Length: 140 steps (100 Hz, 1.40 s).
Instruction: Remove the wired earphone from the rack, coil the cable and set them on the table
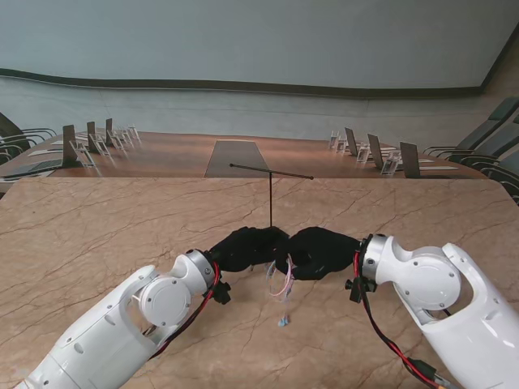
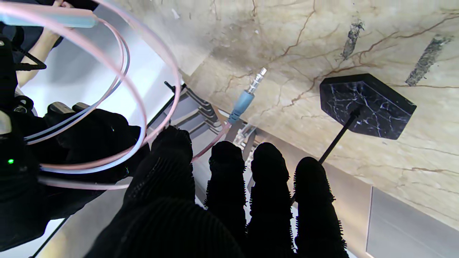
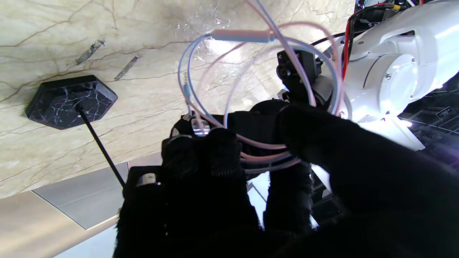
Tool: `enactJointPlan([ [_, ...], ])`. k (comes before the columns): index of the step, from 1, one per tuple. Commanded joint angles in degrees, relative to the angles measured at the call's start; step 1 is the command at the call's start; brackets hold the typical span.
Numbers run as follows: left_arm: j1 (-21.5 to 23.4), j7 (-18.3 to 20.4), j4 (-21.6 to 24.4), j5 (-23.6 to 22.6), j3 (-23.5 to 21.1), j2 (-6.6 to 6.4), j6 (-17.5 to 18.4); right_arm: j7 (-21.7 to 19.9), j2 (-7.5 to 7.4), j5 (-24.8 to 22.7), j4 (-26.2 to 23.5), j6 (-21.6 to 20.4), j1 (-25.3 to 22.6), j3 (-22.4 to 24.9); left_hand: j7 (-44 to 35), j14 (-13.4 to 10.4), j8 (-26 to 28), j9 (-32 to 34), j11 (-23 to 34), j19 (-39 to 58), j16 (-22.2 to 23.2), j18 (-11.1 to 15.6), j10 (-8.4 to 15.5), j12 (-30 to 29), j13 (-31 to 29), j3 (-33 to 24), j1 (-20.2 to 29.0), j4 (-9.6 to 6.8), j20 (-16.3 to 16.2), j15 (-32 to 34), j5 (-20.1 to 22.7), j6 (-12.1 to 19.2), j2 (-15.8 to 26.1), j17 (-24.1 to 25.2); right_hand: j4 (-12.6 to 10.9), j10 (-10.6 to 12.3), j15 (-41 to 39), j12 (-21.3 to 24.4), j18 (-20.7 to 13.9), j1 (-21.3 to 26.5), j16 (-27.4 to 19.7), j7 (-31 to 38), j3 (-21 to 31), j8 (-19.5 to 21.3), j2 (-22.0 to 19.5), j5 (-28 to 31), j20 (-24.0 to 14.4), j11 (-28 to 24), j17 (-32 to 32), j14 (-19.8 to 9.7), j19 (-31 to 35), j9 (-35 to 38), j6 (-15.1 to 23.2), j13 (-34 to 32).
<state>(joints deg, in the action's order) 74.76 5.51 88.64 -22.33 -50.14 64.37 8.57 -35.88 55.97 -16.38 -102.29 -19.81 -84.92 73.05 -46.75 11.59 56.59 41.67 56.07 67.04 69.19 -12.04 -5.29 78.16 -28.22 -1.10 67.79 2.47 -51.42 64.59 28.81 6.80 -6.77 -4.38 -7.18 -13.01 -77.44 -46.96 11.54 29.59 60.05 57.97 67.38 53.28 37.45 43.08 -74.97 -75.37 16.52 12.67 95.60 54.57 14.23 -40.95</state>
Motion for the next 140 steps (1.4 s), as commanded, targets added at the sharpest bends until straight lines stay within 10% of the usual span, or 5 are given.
enactJointPlan([
  [1,0.2,-0.5,0.3,-0.1,-0.2,0.18,-0.3,-0.4,-0.07,-0.4,-0.9,0.3,-0.8,0.5,-2.4,-0.7,2.2,0.9,2.2,2.5,2.2,-0.4,1.8,-0.6,-0.9,1.2,3.7,-0.31,-1.5,1.9,-1.9,2.8,2.3,-0.1,-5.1,-8.2,-1.3,0.5,-6.4,4.2,-0.4,11.2,1.9,2.9,-8.1,3.6,0.7,-1.4,-3.0,7.5,-2.7,-2.2,6.8,-0.4],
  [74,1.6,-2.1,1.1,0.2,-1.9,0.47,-0.2,0.3,0.15,-2.0,-0.8,1.6,-2.0,1.7,-7.4,0.4,9.2,6.2,6.8,7.5,2.0,-2.8,2.7,-2.1,-6.4,1.8,5.3,0.77,-2.3,6.6,-3.6,-1.8,3.0,-4.0,-4.9,-8.5,-1.4,1.2,-5.9,4.2,0.5,11.1,2.8,2.7,-7.2,3.7,1.1,-2.3,-2.3,7.4,-2.4,-2.2,6.2,-0.7],
  [113,2.8,-3.3,2.3,2.0,-2.1,1.02,-2.4,1.2,0.37,-3.3,-0.5,2.4,-1.8,1.5,-13.3,3.1,8.4,12.2,0.3,10.9,-2.3,-7.8,2.7,-9.0,-14.7,0.7,6.2,1.28,-0.7,5.8,-6.1,-4.6,3.6,-12.4,-5.4,-8.6,-1.9,1.6,-5.0,4.2,0.0,11.8,4.7,1.7,-5.8,4.5,1.3,-2.2,-1.0,8.0,-1.9,-0.1,5.0,-2.4],
  [140,3.4,-4.2,3.5,2.4,-2.8,1.22,-2.5,3.2,0.85,-4.3,0.1,3.3,-1.9,1.2,-14.4,5.5,8.3,14.1,0.1,23.4,-1.7,-9.6,2.7,-11.0,-17.9,-0.2,6.2,1.54,-13.7,9.3,-4.9,-4.8,2.5,-22.6,-4.4,-9.0,-3.9,2.1,-1.8,4.5,-3.8,14.0,8.7,-2.2,-2.8,5.9,3.2,-0.3,3.9,9.7,-0.3,4.7,2.5,-6.6],
])
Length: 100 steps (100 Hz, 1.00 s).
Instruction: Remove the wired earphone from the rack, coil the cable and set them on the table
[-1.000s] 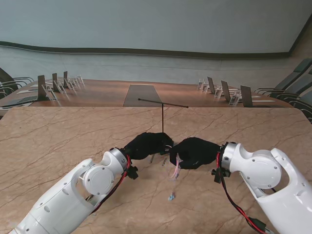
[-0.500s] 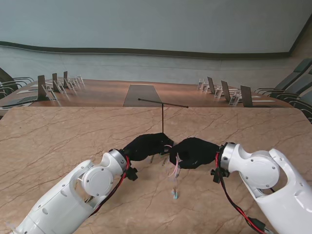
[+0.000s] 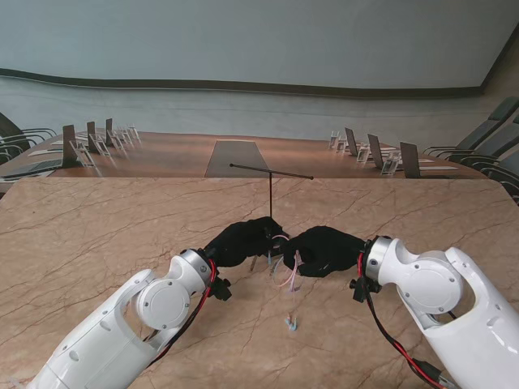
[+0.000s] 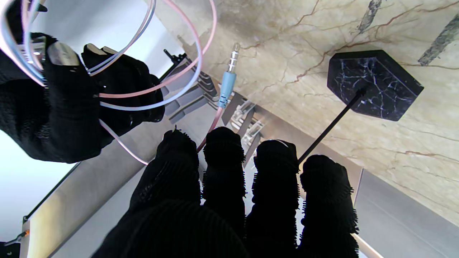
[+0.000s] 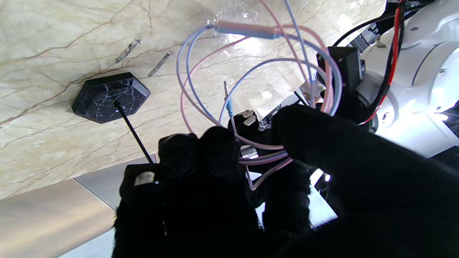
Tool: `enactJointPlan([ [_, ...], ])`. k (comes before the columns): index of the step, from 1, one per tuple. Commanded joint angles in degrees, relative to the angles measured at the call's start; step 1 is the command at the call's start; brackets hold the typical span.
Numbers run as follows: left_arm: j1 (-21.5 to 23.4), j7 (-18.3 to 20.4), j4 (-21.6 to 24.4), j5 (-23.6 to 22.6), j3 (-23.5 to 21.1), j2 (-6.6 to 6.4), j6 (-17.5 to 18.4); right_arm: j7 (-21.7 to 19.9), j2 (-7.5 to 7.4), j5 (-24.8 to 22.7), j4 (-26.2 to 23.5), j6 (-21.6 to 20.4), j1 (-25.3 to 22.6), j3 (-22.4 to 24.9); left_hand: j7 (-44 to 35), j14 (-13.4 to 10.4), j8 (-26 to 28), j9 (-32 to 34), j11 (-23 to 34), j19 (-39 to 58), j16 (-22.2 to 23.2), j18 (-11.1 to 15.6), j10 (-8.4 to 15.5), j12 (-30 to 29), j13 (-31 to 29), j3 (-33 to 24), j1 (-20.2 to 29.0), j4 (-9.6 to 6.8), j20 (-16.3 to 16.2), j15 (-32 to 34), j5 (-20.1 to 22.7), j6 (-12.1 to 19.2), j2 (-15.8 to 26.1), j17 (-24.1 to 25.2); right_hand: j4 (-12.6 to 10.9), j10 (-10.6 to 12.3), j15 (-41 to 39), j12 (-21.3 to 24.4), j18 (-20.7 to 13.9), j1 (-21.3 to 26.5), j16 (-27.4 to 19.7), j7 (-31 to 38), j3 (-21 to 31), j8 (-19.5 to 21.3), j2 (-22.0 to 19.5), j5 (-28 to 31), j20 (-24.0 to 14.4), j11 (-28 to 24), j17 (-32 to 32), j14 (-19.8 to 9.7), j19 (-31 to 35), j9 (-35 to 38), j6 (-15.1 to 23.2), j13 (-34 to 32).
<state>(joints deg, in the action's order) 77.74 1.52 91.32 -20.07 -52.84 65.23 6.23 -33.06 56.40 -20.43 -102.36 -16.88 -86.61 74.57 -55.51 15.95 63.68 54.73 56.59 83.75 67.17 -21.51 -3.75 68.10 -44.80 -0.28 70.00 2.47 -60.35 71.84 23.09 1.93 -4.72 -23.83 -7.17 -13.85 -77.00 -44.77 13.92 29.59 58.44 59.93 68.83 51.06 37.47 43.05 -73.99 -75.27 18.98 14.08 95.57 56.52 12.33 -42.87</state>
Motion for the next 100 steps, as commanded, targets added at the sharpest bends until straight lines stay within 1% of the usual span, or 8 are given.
enactJointPlan([
  [1,0.5,-0.2,0.8,0.1,-0.1,0.35,-0.2,0.4,0.43,-0.3,0.2,0.4,-0.2,-0.3,-5.7,1.2,1.2,1.0,-0.4,7.5,0.4,0.5,1.3,-0.9,-1.3,-1.0,4.0,1.54,-5.7,2.1,0.7,0.2,0.5,-3.9,-4.4,-8.1,-4.5,-0.1,-4.1,4.5,-2.4,12.1,7.4,-0.1,-2.6,6.1,2.4,-0.4,1.7,8.3,-0.2,2.9,4.3,-4.9],
  [4,0.6,-0.2,1.0,0.1,-0.1,0.36,-0.3,0.5,0.45,-0.4,0.2,0.5,-0.1,-0.4,-5.8,1.5,1.2,1.0,-0.4,9.4,0.6,1.8,1.4,-1.0,-1.5,-0.9,4.0,1.53,-7.4,2.6,0.7,0.3,0.5,-5.5,-4.4,-8.0,-4.5,0.1,-3.9,4.6,-2.7,12.1,7.8,-0.2,-2.1,6.4,2.7,-0.1,2.5,8.4,-0.1,3.4,4.2,-5.4],
  [11,0.7,-0.5,1.2,0.1,-0.2,0.41,-0.4,0.8,0.55,-0.6,0.5,0.9,0.1,-0.6,-5.9,1.9,1.2,1.2,-0.3,11.3,1.2,2.3,1.4,-1.1,-2.1,-1.1,4.0,1.51,-8.9,3.9,0.8,0.2,0.5,-7.2,-4.0,-8.1,-5.2,-0.2,-2.8,4.9,-4.1,12.3,9.0,-0.6,-0.9,7.2,4.0,0.6,4.0,8.8,0.4,4.7,3.6,-6.7],
  [34,1.3,-0.2,1.9,0.8,-0.7,0.37,-1.1,0.2,0.54,-1.2,0.8,3.1,0.4,-0.9,-6.3,1.4,1.4,2.0,0.4,12.9,1.6,2.5,1.6,-1.1,-3.7,-1.3,4.0,1.51,-9.6,5.7,1.0,0.1,0.3,-9.3,-5.3,-8.8,-6.4,-0.5,-1.4,4.6,-4.9,12.6,11.4,-0.9,1.1,8.8,4.8,0.5,6.2,9.6,1.4,6.8,2.5,-8.7],
  [56,0.9,0.6,1.6,0.1,-1.2,0.04,-0.3,-1.4,0.20,-1.2,-0.3,3.6,-0.2,-0.3,-6.3,0.4,2.1,0.5,2.5,12.3,2.4,3.9,1.4,0.2,-1.6,0.2,4.0,1.08,-10.5,7.0,0.7,2.0,1.2,-6.9,-6.4,-8.9,-6.8,-0.5,-1.0,4.0,-5.3,12.6,12.5,-1.1,1.9,9.3,4.9,0.2,6.5,9.7,1.7,7.3,2.2,-9.2],
  [61,0.7,0.8,1.4,-0.5,-1.4,-0.09,-0.1,-1.9,0.08,-1.1,-0.7,3.6,-0.5,0.1,-6.3,0.2,2.4,0.3,2.7,12.1,2.4,4.3,1.3,0.4,-1.2,0.2,4.0,0.90,-10.7,6.9,0.6,2.2,1.2,-6.5,-6.3,-8.8,-6.7,-0.7,-1.2,3.9,-5.4,12.7,12.0,-0.9,1.2,9.0,4.9,-0.1,5.9,9.7,1.5,6.7,2.4,-8.8],
  [79,0.5,1.1,1.0,-0.5,-1.4,-0.12,-0.1,-3.1,-0.24,-1.0,-1.4,2.8,-0.8,0.5,-5.9,0.6,2.7,0.2,2.6,11.5,2.3,4.1,1.2,0.3,-1.1,-0.1,4.0,0.79,-11.2,6.7,0.7,2.0,1.0,-6.0,-7.1,-8.4,-6.5,-0.4,-2.4,3.3,-5.3,12.5,11.3,-0.3,0.1,8.2,4.6,-0.7,4.7,8.9,1.2,5.8,3.0,-7.8],
  [100,0.3,1.1,1.6,0.9,-0.5,0.10,-0.2,-3.8,-0.35,-1.4,-0.8,3.6,-0.1,-0.5,-5.6,0.6,2.7,0.7,2.1,11.1,1.9,3.6,1.3,-0.1,-1.5,-0.2,4.0,0.98,-11.1,6.4,1.0,1.6,0.9,-6.7,-7.8,-8.5,-6.4,0.0,-2.7,3.0,-5.1,12.6,10.9,-0.2,-0.3,8.1,4.2,-1.3,4.3,8.8,1.2,5.5,3.2,-7.6],
])
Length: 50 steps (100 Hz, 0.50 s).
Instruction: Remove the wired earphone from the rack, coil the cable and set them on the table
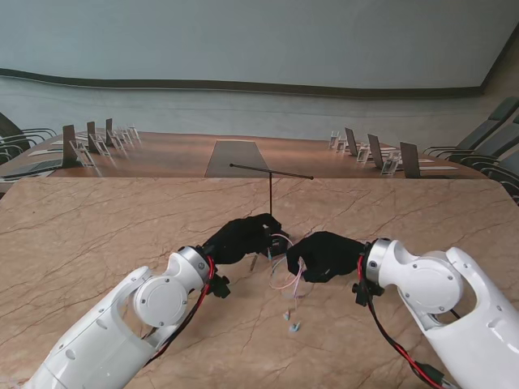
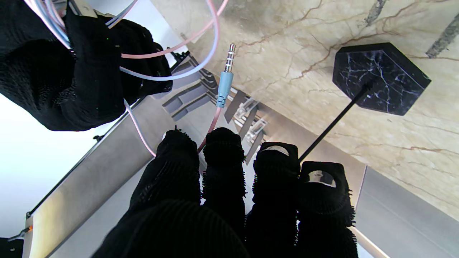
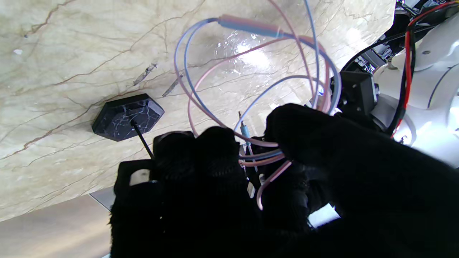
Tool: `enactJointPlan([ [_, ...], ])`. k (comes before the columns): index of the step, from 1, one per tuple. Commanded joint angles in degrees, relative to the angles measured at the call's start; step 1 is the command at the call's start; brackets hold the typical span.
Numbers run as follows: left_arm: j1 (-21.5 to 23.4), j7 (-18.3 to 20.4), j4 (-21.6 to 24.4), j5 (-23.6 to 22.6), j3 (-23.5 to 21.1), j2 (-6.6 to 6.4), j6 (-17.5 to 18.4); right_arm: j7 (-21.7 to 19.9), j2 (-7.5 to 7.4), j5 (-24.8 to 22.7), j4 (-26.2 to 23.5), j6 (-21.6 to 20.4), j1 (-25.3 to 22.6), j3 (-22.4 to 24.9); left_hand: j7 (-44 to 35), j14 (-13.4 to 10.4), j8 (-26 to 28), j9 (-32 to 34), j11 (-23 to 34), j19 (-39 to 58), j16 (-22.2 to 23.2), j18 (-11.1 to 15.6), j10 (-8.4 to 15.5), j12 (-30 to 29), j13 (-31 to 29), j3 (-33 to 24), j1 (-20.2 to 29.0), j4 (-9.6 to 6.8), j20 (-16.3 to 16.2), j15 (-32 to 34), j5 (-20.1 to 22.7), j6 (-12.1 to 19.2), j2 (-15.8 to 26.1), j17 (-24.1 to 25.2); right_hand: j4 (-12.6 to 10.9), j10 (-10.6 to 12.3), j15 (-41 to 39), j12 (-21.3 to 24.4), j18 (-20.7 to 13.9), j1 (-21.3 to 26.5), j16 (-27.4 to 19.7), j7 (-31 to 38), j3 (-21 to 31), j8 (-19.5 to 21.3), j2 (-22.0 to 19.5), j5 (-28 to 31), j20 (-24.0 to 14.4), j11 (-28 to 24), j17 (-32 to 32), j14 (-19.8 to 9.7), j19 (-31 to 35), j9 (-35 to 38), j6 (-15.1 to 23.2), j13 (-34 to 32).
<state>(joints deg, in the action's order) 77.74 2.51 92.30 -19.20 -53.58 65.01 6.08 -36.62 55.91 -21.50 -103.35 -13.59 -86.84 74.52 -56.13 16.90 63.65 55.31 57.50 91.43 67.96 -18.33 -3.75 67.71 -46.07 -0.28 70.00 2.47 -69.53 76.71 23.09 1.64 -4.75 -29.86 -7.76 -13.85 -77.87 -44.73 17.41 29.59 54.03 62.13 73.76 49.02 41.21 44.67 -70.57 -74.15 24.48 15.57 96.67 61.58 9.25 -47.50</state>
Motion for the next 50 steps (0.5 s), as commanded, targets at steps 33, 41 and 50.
enactJointPlan([
  [33,1.0,0.4,2.5,0.0,-0.5,0.13,0.4,-0.4,0.18,-1.0,1.6,1.7,1.3,-1.8,-4.9,-0.6,2.8,0.2,1.4,3.7,0.9,0.5,1.3,0.4,-0.7,-0.1,4.0,1.01,-1.7,1.7,0.9,1.9,0.9,-1.1,-8.0,-8.7,-5.8,0.4,-6.1,2.9,-0.1,10.6,6.2,1.7,-3.7,6.7,0.2,-3.0,-1.2,7.4,0.2,0.6,6.1,-3.0],
  [41,1.0,0.5,2.8,0.2,-0.5,0.12,0.4,-0.1,0.25,-1.0,1.8,1.6,1.5,-2.0,-4.9,-0.4,2.7,0.5,1.4,3.9,0.8,0.4,1.3,0.3,-1.2,-0.3,4.0,0.94,-1.6,1.7,1.1,1.6,0.7,-1.5,-8.0,-8.7,-5.8,0.5,-6.0,2.8,-0.1,10.5,6.1,1.6,-3.9,6.6,0.2,-3.1,-1.2,7.4,0.2,0.5,6.1,-3.1],
  [50,1.1,0.6,3.2,0.5,-0.3,0.14,0.0,0.5,0.39,-1.0,2.2,1.6,1.8,-2.4,-4.9,-0.3,2.4,1.2,1.1,4.3,0.5,0.0,1.5,-0.1,-2.1,-0.5,4.0,1.07,-1.2,1.6,1.3,1.4,0.3,-2.6,-8.0,-8.7,-5.7,0.5,-6.2,2.8,0.0,10.6,5.7,1.7,-4.3,6.4,0.1,-3.1,-1.2,7.4,0.1,0.2,6.3,-3.0],
])
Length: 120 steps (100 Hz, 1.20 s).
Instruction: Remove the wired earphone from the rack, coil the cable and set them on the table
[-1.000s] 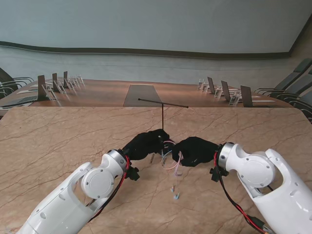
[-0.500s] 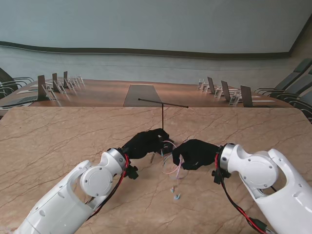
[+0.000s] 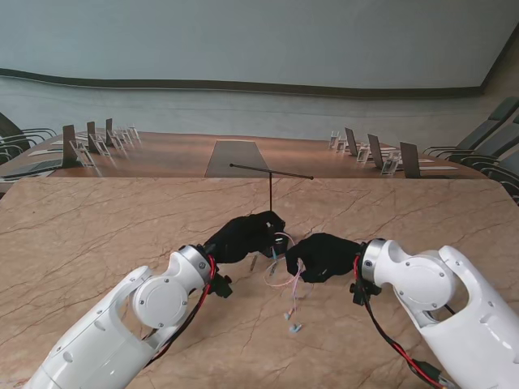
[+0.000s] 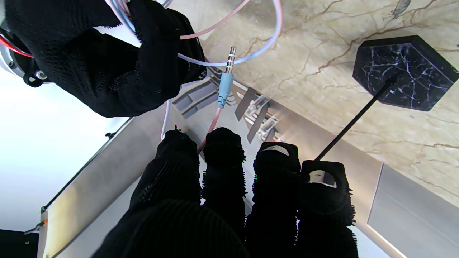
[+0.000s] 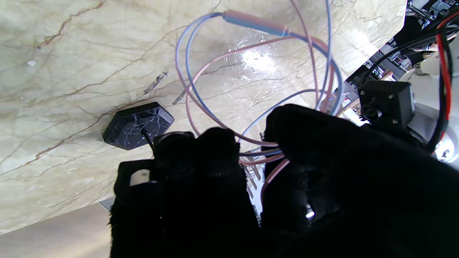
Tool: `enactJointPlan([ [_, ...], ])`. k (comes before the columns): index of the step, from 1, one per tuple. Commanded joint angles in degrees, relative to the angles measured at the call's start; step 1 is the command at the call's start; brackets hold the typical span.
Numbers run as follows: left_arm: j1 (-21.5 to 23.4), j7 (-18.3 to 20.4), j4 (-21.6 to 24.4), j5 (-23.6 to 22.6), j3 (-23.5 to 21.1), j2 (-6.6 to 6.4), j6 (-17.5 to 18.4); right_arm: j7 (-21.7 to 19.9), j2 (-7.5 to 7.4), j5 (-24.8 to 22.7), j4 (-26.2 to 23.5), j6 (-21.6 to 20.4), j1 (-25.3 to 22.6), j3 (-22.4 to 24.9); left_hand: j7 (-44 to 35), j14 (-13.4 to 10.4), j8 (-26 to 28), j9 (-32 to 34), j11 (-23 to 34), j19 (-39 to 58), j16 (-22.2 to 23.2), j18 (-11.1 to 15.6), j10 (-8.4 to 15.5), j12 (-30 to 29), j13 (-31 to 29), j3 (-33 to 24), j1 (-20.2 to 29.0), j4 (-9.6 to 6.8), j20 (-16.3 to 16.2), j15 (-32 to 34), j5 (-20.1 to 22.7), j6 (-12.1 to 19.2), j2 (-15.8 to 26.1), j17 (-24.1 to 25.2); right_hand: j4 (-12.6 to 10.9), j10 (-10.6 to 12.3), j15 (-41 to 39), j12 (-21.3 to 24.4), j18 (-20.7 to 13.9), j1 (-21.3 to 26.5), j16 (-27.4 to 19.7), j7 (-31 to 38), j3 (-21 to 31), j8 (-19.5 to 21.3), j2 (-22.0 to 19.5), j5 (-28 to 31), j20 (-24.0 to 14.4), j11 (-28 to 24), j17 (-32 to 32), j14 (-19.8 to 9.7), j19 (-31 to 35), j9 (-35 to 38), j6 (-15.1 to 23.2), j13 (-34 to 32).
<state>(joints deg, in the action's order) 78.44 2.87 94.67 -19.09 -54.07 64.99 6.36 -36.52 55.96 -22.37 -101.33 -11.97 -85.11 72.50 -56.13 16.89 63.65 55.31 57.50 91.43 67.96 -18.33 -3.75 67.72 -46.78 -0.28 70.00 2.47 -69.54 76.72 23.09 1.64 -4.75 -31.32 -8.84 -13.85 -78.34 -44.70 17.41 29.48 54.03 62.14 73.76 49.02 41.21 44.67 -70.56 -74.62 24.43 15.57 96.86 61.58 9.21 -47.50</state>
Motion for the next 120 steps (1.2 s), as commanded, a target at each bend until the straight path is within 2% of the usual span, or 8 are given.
enactJointPlan([
  [1,0.4,0.2,0.8,0.4,0.2,0.17,-0.4,0.5,0.35,-0.1,0.2,-0.1,0.1,-0.4,-4.9,-0.3,2.4,1.3,1.0,4.4,0.4,-0.1,1.5,-0.2,-1.4,-0.5,4.0,1.10,-1.2,1.6,1.3,1.4,0.3,-1.3,-6.9,-8.7,-5.2,0.4,-6.2,2.9,0.0,10.5,5.7,1.7,-4.3,6.4,0.1,-2.7,-1.2,7.4,-0.1,0.2,6.3,-3.0],
  [61,0.8,-1.2,-0.3,6.1,3.1,1.64,-6.2,7.1,1.65,-0.4,2.3,-2.4,0.2,-1.4,-6.0,0.7,1.9,3.0,0.4,5.7,-0.9,-1.5,1.5,-1.2,-3.6,-2.0,4.0,1.26,2.0,1.4,1.8,0.3,-0.3,-3.9,-7.3,-8.3,-5.3,0.8,-6.5,2.2,0.3,10.3,5.2,1.7,-4.8,6.3,0.0,-3.2,-0.5,6.8,0.1,0.3,7.3,-3.3],
  [93,0.7,-2.5,-1.7,6.1,3.8,2.18,-7.9,9.6,2.13,0.1,2.8,-4.0,-0.4,-1.0,-7.2,0.7,1.8,3.5,1.0,6.4,-1.2,-1.7,1.8,-1.3,-4.4,-2.2,4.0,1.42,2.7,1.8,1.9,0.4,-0.4,-4.7,-7.5,-8.2,-5.4,0.9,-6.4,2.0,0.3,10.2,5.5,1.5,-4.5,6.4,0.1,-3.3,-0.1,6.7,0.2,0.6,7.6,-3.6],
  [120,1.1,-4.9,-2.8,6.1,3.4,2.81,-8.2,9.7,2.05,-0.2,1.6,-5.0,-2.0,0.7,-7.6,0.7,2.0,3.7,1.3,6.6,-1.3,-1.8,1.6,-1.3,-4.6,-2.2,4.0,1.48,3.1,2.1,2.0,0.3,-0.4,-4.8,-7.7,-8.2,-5.4,1.0,-6.3,1.9,0.2,10.2,5.7,1.4,-4.2,6.6,0.3,-3.2,0.1,6.8,0.3,0.7,7.6,-3.7],
])
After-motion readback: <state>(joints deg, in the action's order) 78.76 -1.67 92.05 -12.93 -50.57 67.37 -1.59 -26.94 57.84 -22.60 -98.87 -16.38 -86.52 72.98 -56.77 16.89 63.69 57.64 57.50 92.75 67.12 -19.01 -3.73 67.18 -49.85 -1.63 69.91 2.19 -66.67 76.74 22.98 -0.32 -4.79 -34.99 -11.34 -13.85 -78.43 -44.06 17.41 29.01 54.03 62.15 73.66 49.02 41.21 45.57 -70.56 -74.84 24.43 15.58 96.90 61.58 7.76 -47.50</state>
